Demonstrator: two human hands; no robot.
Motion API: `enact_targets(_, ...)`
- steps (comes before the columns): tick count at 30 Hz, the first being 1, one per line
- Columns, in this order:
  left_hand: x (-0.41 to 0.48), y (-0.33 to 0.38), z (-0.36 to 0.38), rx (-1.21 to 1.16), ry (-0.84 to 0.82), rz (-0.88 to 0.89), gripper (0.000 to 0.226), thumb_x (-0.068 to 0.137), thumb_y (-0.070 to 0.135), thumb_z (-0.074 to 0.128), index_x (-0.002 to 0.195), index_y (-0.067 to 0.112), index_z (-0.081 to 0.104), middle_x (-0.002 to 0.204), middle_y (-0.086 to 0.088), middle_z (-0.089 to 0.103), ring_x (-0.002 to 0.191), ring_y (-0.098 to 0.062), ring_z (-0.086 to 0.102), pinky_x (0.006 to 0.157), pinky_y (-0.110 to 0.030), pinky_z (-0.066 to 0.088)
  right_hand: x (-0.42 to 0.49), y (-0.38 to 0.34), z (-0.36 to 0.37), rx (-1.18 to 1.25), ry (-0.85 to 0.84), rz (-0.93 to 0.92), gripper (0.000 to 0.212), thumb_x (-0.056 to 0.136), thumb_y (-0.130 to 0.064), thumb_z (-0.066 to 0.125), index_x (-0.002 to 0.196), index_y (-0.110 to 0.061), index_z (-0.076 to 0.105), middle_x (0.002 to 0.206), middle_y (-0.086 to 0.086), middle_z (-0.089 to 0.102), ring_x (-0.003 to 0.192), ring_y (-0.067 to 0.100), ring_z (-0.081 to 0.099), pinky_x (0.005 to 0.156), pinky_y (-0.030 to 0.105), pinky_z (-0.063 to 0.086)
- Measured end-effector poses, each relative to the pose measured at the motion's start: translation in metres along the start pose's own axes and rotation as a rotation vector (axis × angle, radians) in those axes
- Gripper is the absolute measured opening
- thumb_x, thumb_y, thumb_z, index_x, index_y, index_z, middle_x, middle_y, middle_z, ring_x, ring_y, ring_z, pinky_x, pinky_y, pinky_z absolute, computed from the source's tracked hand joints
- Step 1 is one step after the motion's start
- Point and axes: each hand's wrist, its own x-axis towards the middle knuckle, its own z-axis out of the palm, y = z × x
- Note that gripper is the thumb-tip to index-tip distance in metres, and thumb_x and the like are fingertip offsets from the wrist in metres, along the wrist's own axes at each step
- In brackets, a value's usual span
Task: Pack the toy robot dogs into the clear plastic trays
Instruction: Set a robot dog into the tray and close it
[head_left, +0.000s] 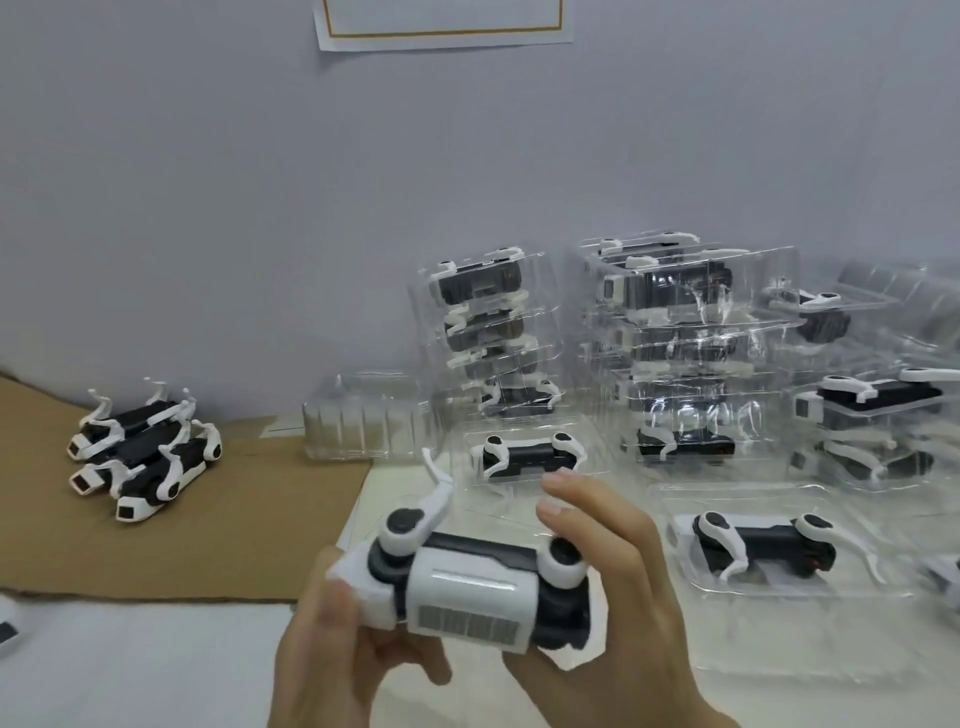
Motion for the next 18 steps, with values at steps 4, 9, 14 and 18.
enact_targets(4,0.000,-0.005,-0.010,0.056,0.128,0.028,0.042,0.065,0.050,0.069,0.074,0.009,0.074,0.051,-0.014,0.053,0.033,-0.023,0.043,0.029,-0.025,0.034,0.004,-0.005,-0.004,0.087,-0.127,0.143,0.070,0.057,-0.036,0.085,0.121,-0.025,0.057,0.120,-0.017,0.060,0.115,0.013,0.059,0.094,0.028,0.048)
enact_targets(9,0.005,-0.007,-0.016,0.208,0.072,0.082,0.077,0.032,0.086,0.079,0.066,0.017,0.076,0.055,-0.013,0.052,0.042,-0.021,0.039,0.042,-0.021,0.030,0.006,-0.006,-0.012,0.222,-0.170,0.322,0.053,0.060,-0.037,0.080,0.108,-0.029,0.059,0.090,-0.016,0.061,0.084,0.009,0.064,0.074,0.013,0.045)
enact_targets(14,0.007,-0.005,-0.016,0.237,-0.039,0.320,0.048,0.058,0.042,0.087,0.095,0.020,0.065,0.096,-0.016,0.067,0.074,-0.018,0.067,0.060,-0.027,0.052,0.012,-0.005,-0.013,0.437,-0.192,0.559,0.033,0.064,-0.042,0.074,0.090,-0.024,0.064,0.074,-0.008,0.066,0.066,0.011,0.062,0.064,0.018,0.048)
enact_targets(18,-0.001,-0.001,-0.009,0.402,-0.290,0.380,0.088,0.050,0.068,0.088,0.120,0.020,0.064,0.123,-0.006,0.069,0.112,-0.020,0.068,0.090,-0.028,0.055,0.013,-0.006,-0.013,0.519,-0.279,0.681,0.032,0.062,-0.044,0.074,0.087,-0.025,0.068,0.077,-0.005,0.072,0.070,0.009,0.067,0.067,0.018,0.050)
